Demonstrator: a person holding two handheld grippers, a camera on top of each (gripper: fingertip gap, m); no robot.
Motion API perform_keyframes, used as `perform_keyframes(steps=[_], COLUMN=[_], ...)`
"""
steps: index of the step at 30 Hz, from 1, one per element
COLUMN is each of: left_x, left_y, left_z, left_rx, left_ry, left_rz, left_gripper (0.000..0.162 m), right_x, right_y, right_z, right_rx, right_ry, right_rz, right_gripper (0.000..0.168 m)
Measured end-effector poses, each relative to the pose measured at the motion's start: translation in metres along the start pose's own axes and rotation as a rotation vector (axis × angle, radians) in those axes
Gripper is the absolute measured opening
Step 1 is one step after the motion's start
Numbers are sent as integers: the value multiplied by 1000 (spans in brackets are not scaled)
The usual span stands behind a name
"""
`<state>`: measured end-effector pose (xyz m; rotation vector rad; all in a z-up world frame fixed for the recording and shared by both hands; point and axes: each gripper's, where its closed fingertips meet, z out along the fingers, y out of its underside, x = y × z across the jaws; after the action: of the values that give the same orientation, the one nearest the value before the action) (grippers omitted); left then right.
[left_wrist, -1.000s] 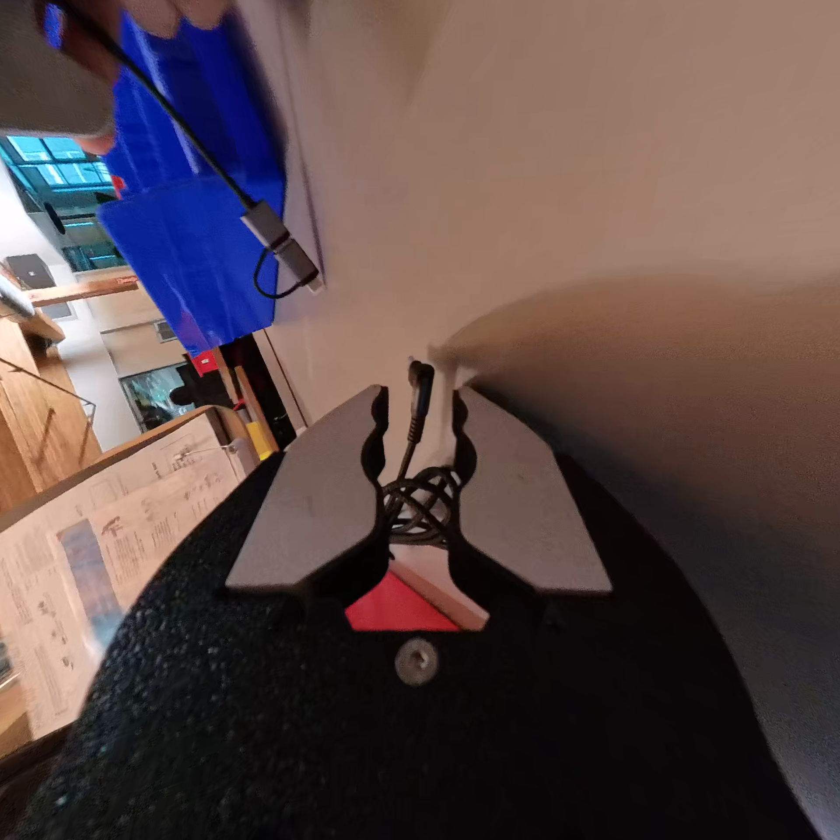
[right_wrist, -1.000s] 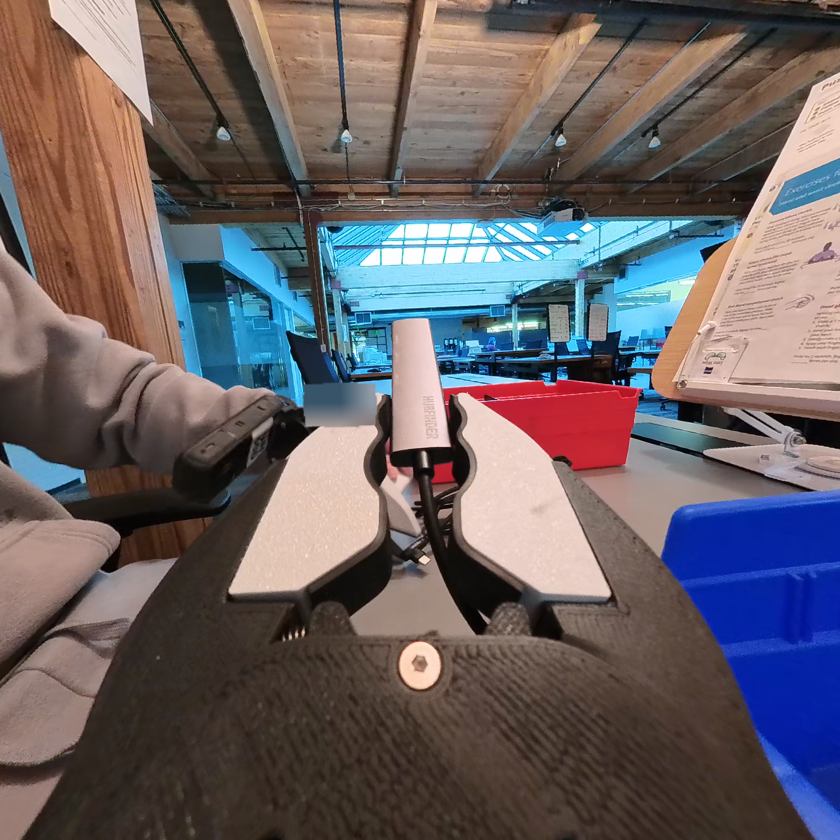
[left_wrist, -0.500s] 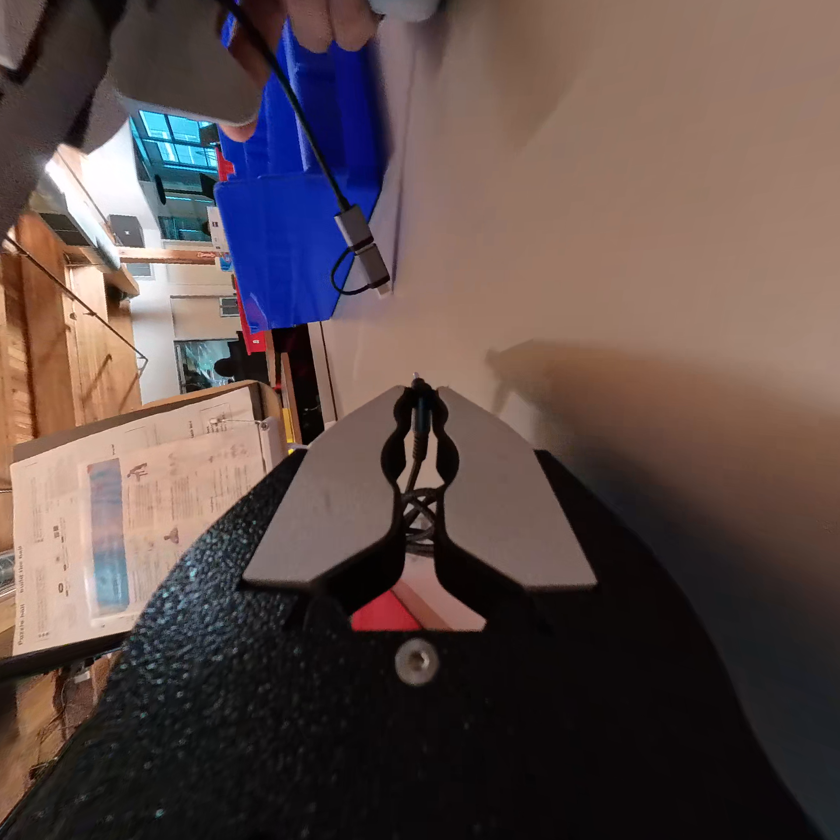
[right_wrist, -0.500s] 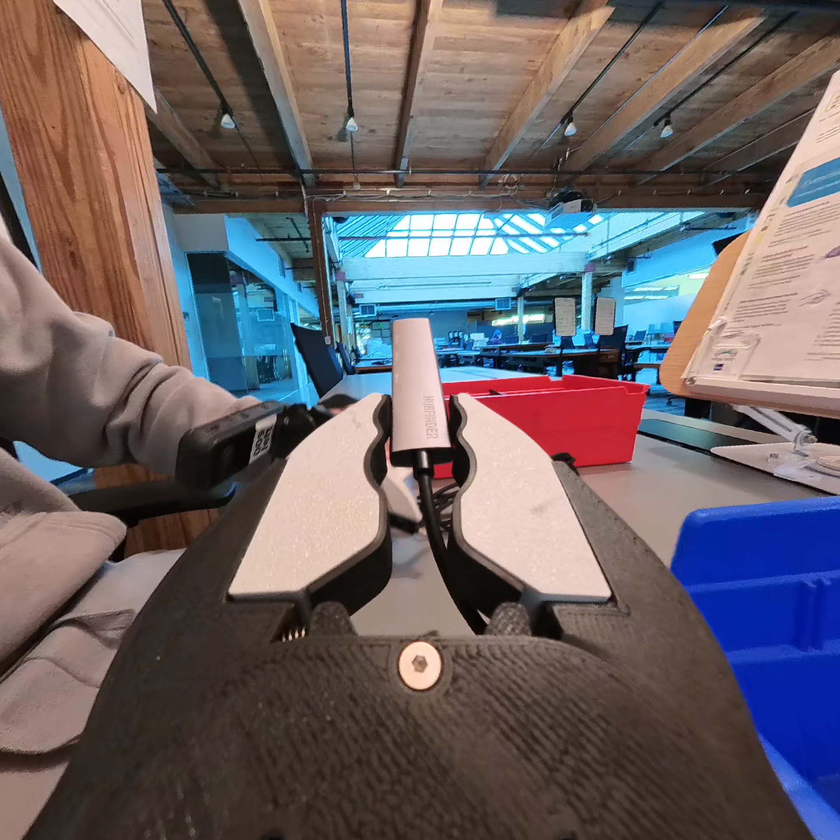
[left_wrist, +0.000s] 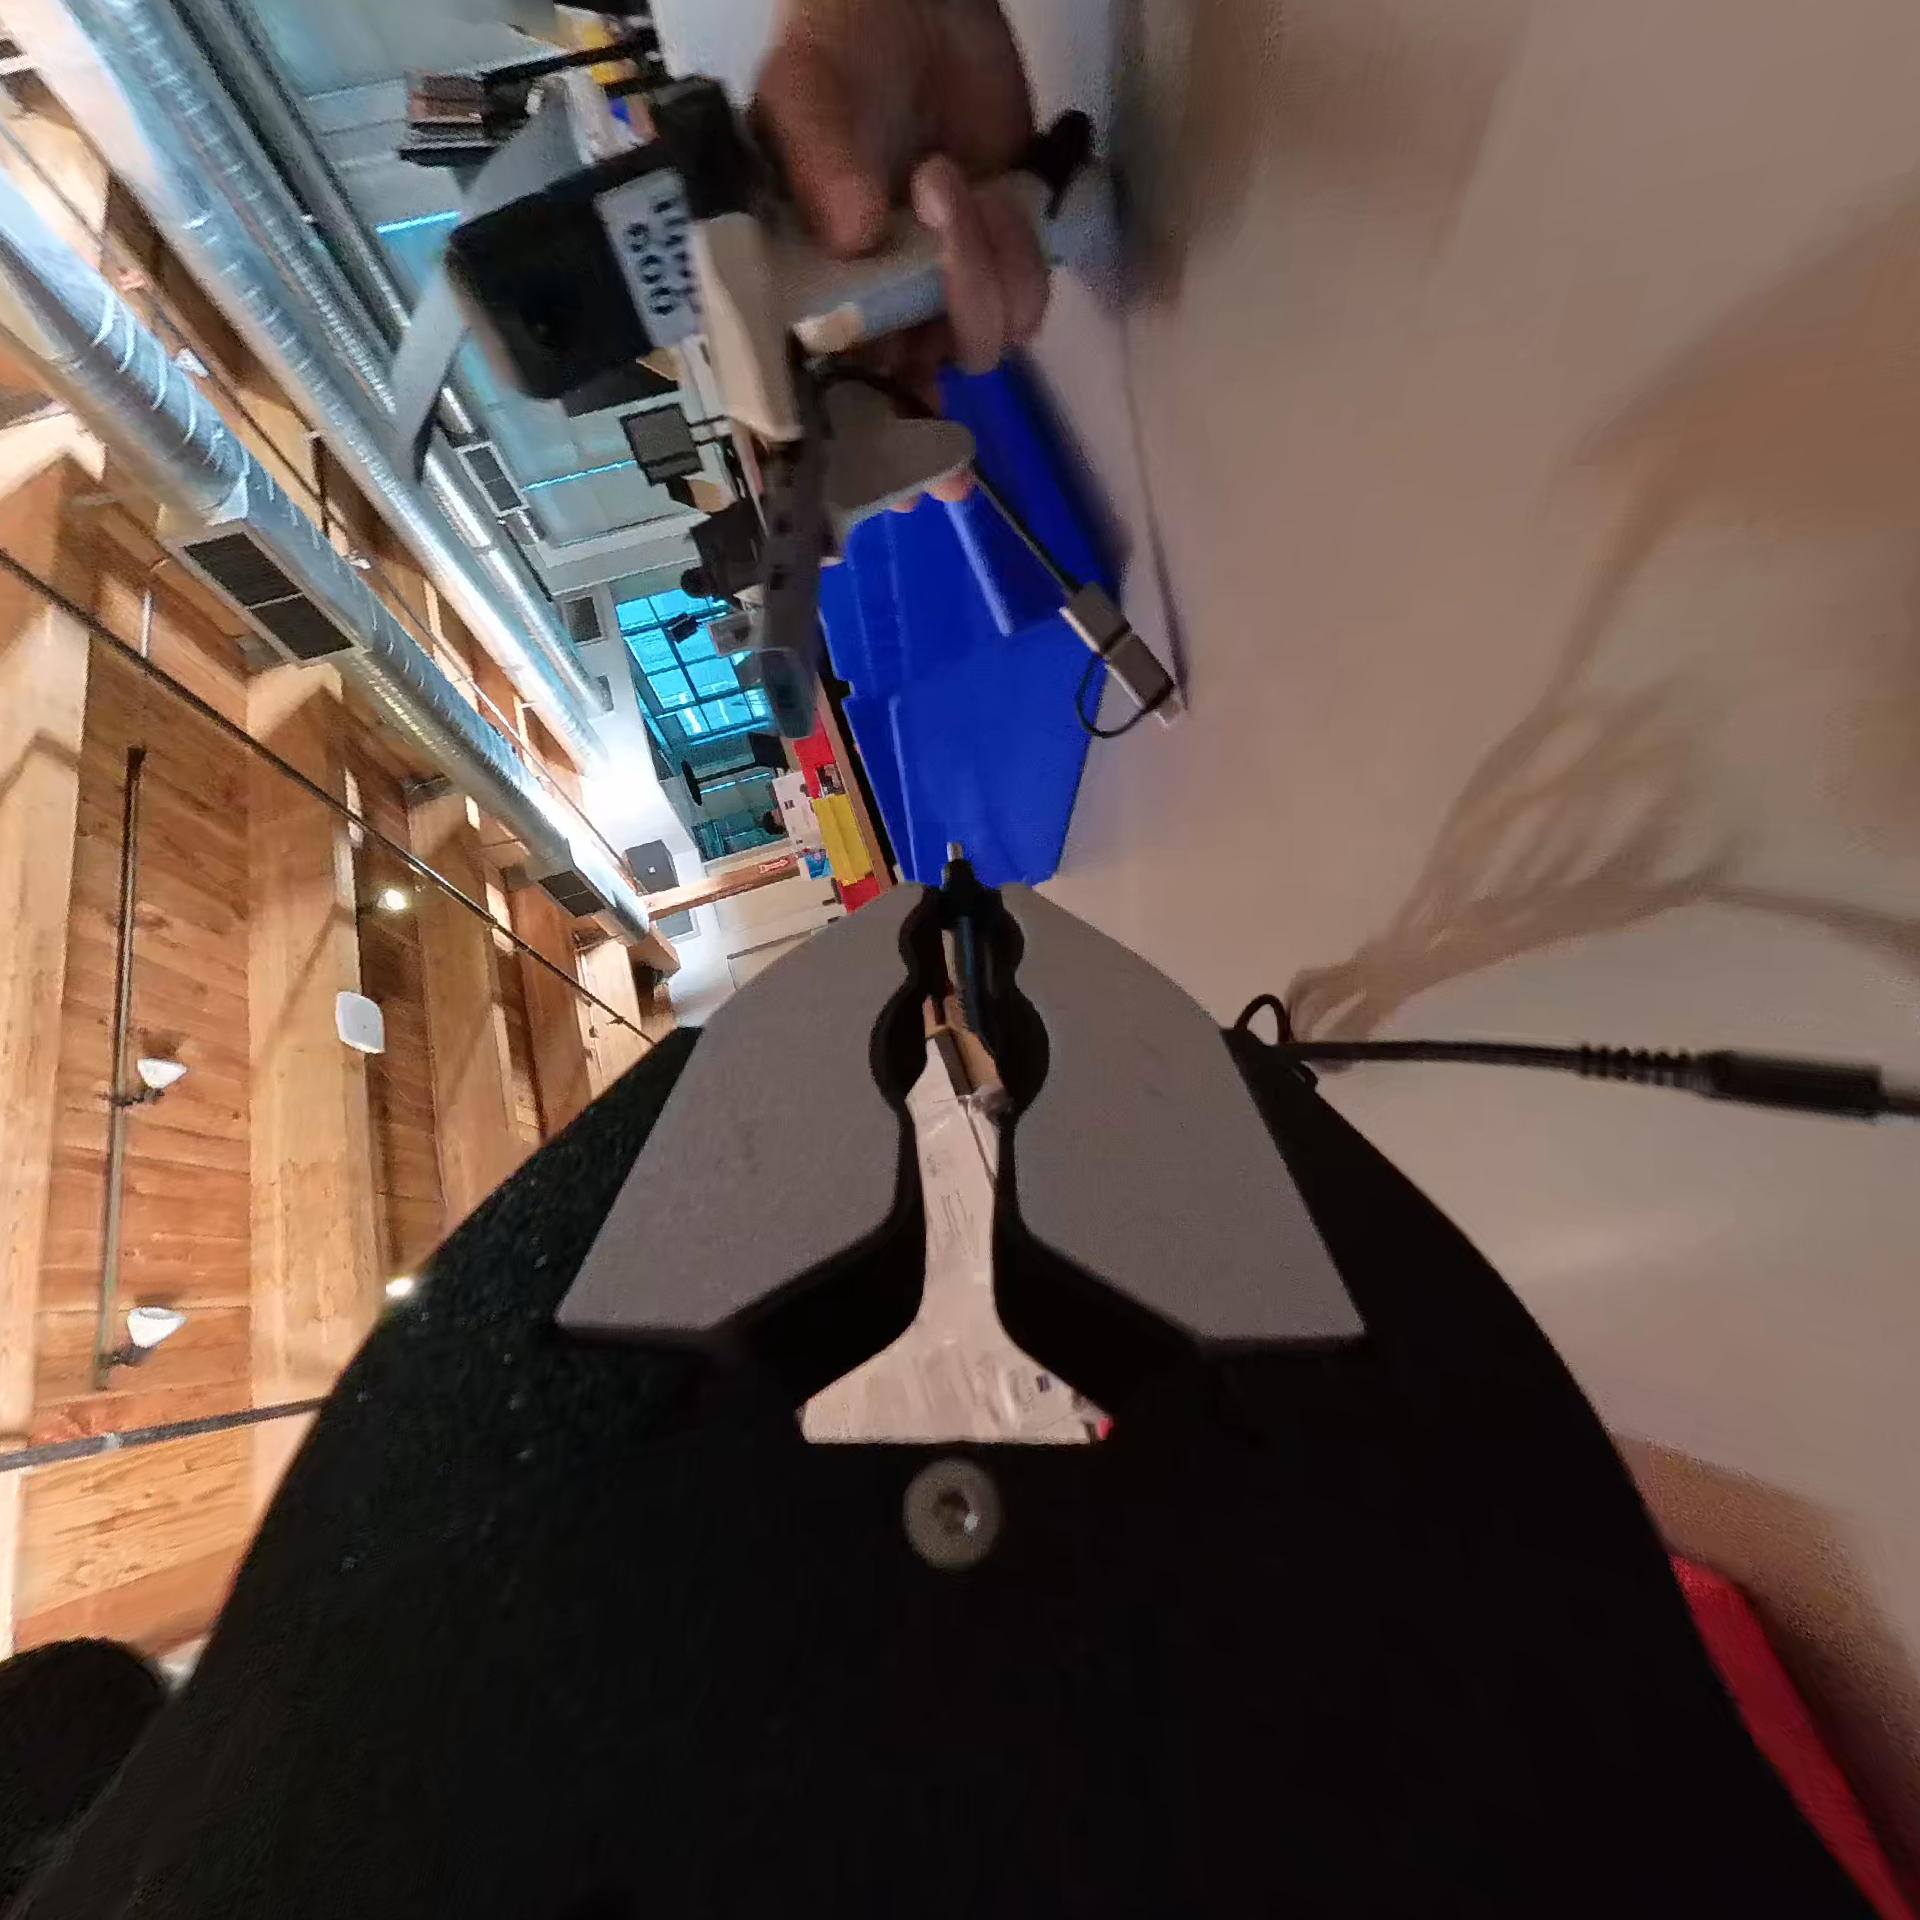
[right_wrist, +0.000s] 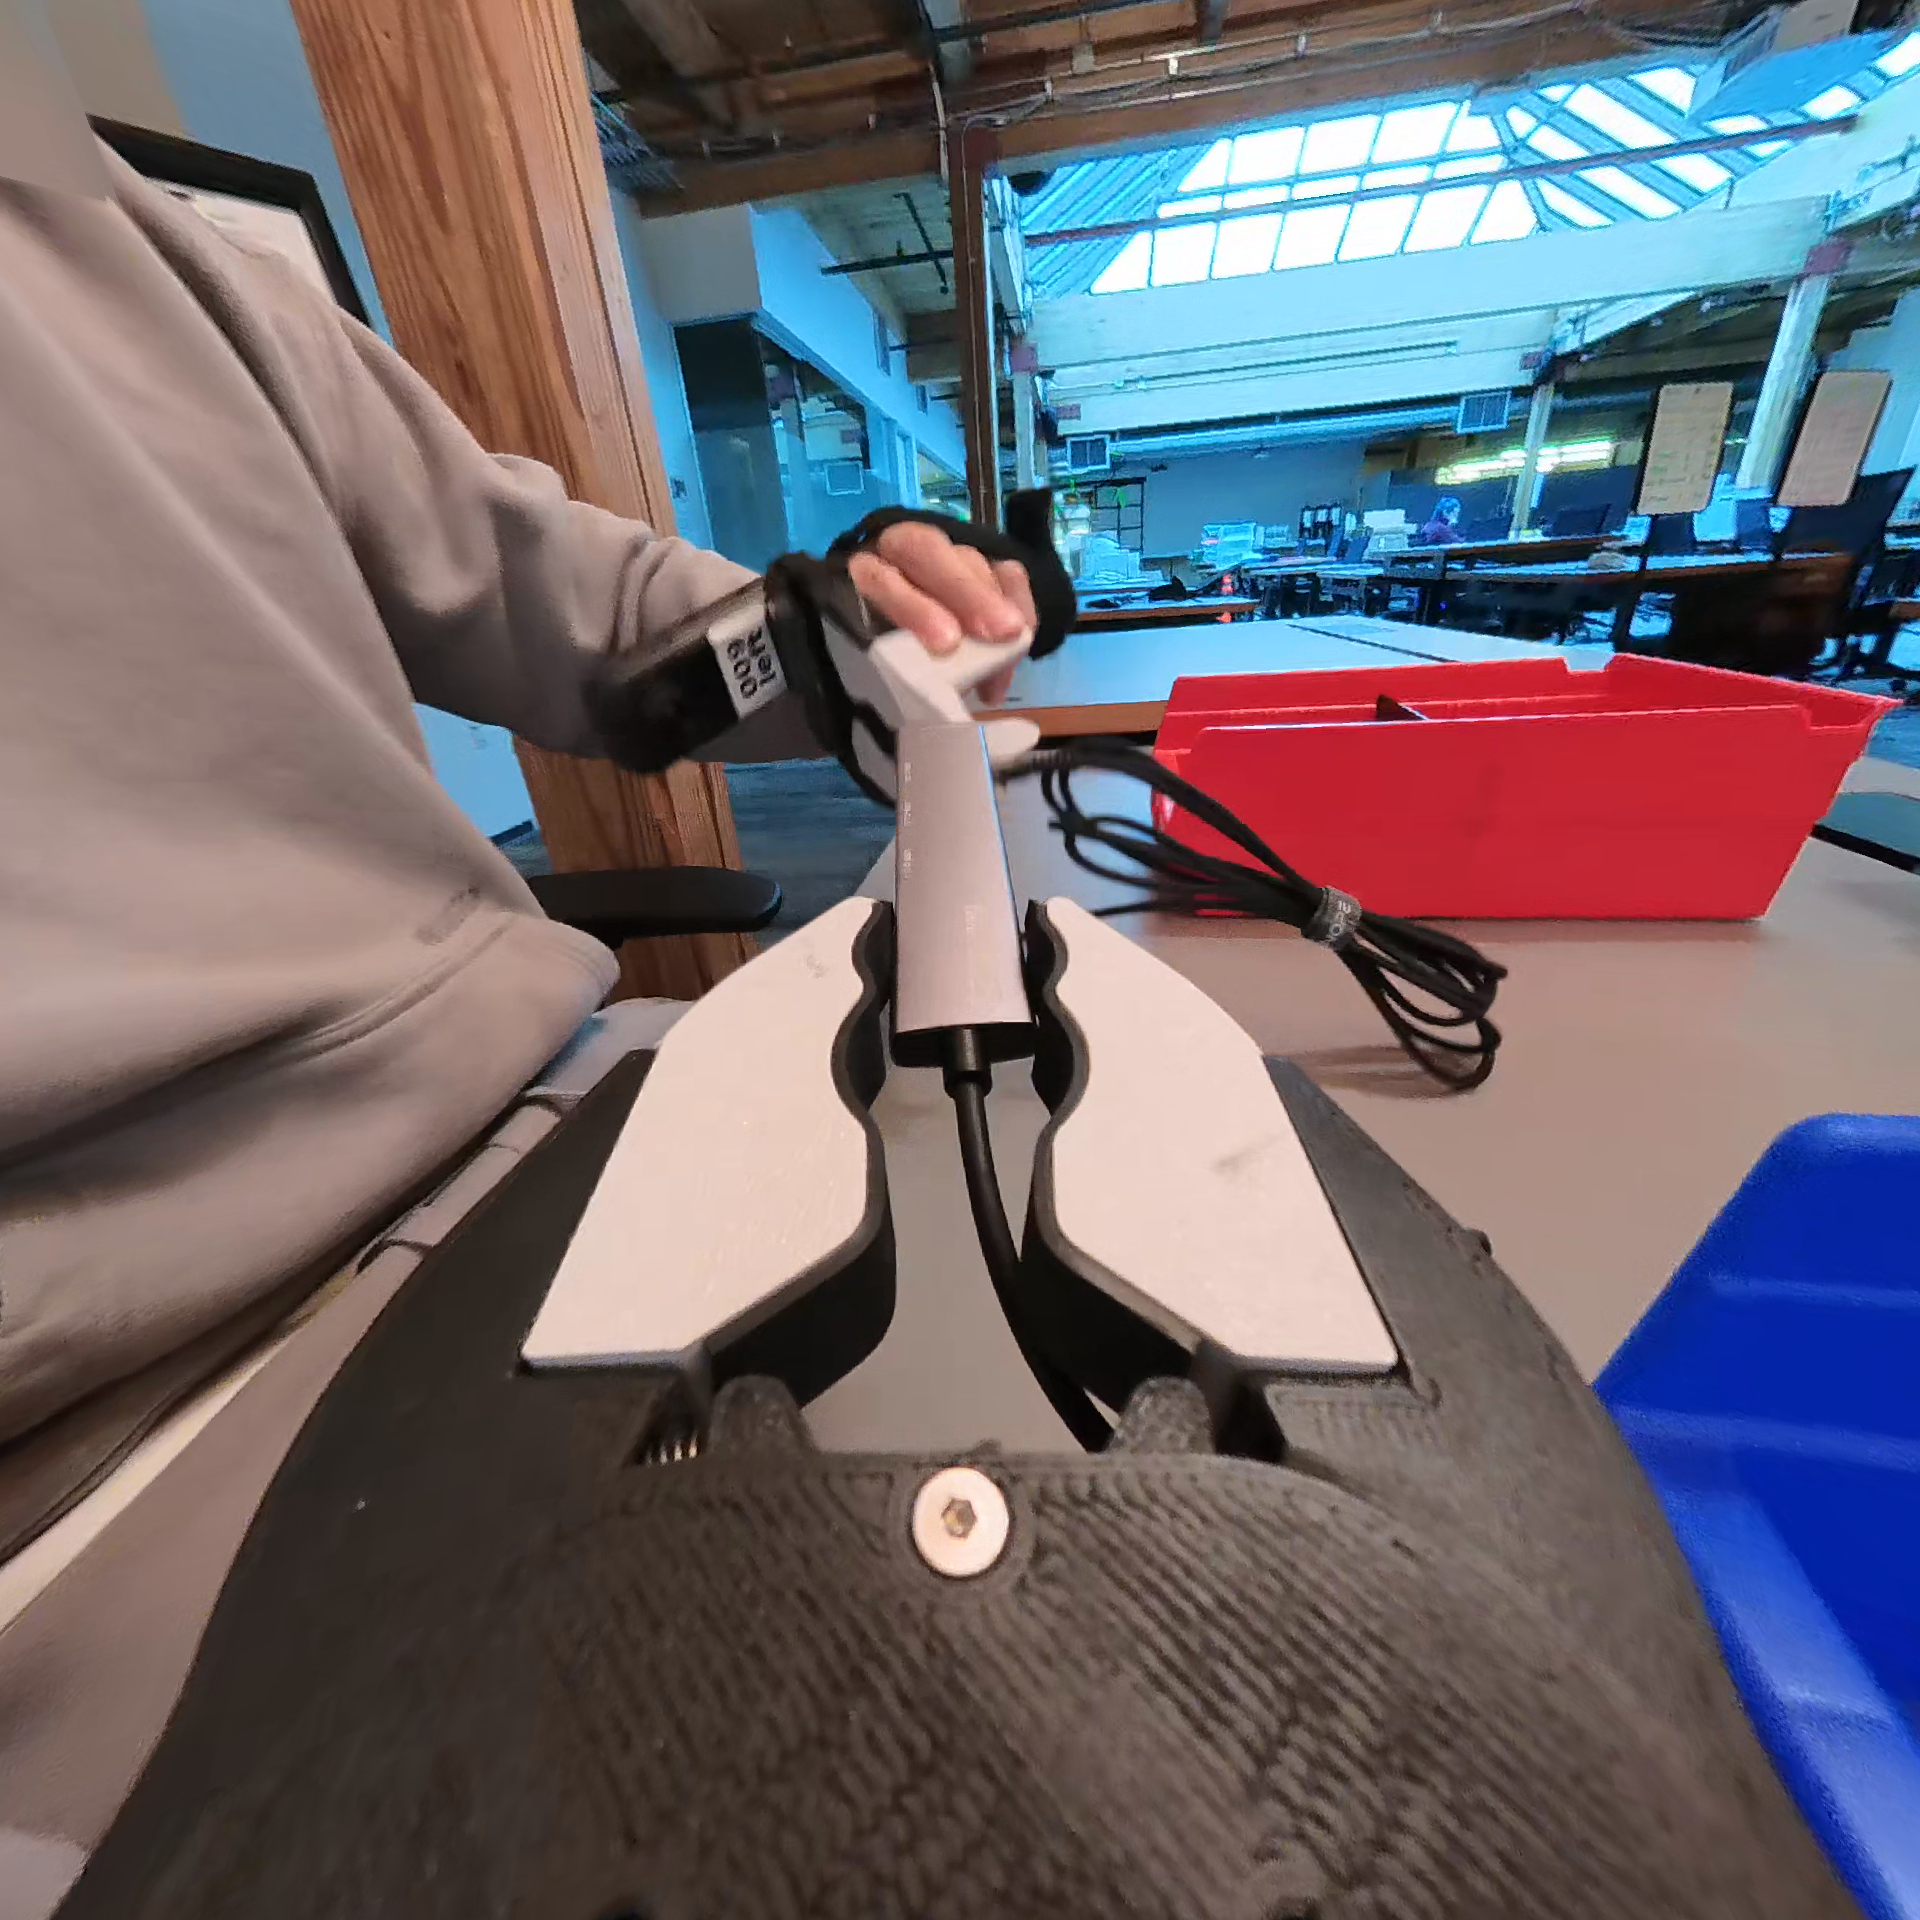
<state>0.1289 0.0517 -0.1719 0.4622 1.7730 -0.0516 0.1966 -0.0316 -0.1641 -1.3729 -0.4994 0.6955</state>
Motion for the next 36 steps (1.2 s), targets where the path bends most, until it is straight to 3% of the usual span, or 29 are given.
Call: perform_keyframes(steps=[6, 14, 36], left_x=[-30, -26, -21], left_y=[-8, -26, -26], left_z=[-2, 4, 9], left_rx=[77, 131, 134], left_ry=[-67, -74, -50], left_rz=[-184, -38, 3], left_gripper=[7, 7, 7], right_x=[5, -4, -5], right_y=[2, 6, 8], right_z=[5, 11, 14], right_rx=[-16, -37, -51], right_ry=[31, -44, -54], right_rz=[-12, 13, 18], right_gripper=[25, 25, 25])
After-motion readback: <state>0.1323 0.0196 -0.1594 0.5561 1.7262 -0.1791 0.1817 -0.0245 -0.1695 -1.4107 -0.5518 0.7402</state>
